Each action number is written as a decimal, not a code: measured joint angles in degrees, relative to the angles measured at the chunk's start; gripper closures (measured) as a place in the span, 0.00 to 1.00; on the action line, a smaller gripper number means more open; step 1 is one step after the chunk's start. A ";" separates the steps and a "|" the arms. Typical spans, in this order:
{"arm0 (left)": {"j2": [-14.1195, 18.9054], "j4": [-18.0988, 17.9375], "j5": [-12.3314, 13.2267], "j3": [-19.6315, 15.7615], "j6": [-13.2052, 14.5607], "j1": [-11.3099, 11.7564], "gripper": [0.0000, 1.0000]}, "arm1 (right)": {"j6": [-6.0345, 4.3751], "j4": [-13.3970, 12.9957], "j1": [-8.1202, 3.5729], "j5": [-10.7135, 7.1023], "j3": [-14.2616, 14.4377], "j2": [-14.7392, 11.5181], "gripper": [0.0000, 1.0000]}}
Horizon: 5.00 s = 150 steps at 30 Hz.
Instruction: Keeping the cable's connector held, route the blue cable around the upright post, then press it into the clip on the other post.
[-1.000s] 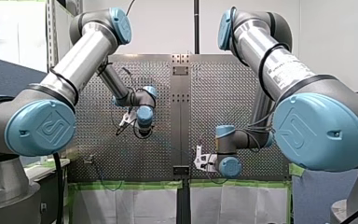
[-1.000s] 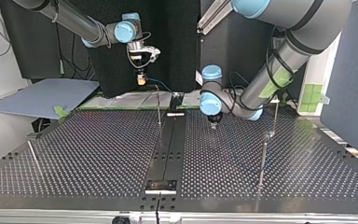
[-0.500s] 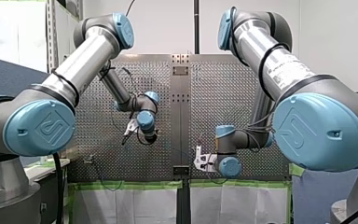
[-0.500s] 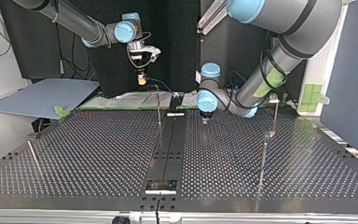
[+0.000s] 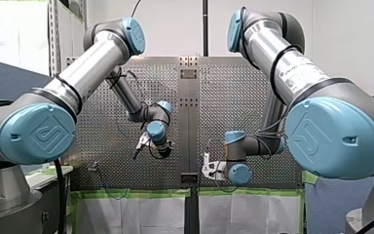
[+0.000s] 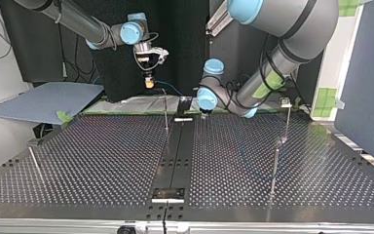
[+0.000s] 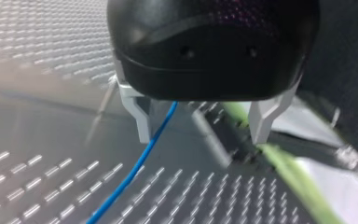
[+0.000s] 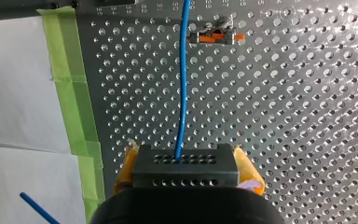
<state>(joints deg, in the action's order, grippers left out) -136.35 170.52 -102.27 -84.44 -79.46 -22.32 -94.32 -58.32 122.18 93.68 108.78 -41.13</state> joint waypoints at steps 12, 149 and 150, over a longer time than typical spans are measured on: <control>-1.38 1.04 3.80 0.00 -0.16 -3.26 0.00 | 0.02 0.03 0.04 0.01 0.01 0.02 1.00; -1.67 -3.16 -1.20 0.00 -12.03 -10.28 1.00 | 0.24 0.34 -0.29 -0.06 0.08 0.03 1.00; -1.76 -3.49 -1.13 0.00 -12.43 -10.31 1.00 | 0.15 0.28 -0.39 -0.07 0.08 0.04 1.00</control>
<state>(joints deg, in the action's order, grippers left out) -138.12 167.03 -103.39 -84.44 -91.90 -32.63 -94.17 -58.03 121.78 93.62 108.86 -41.09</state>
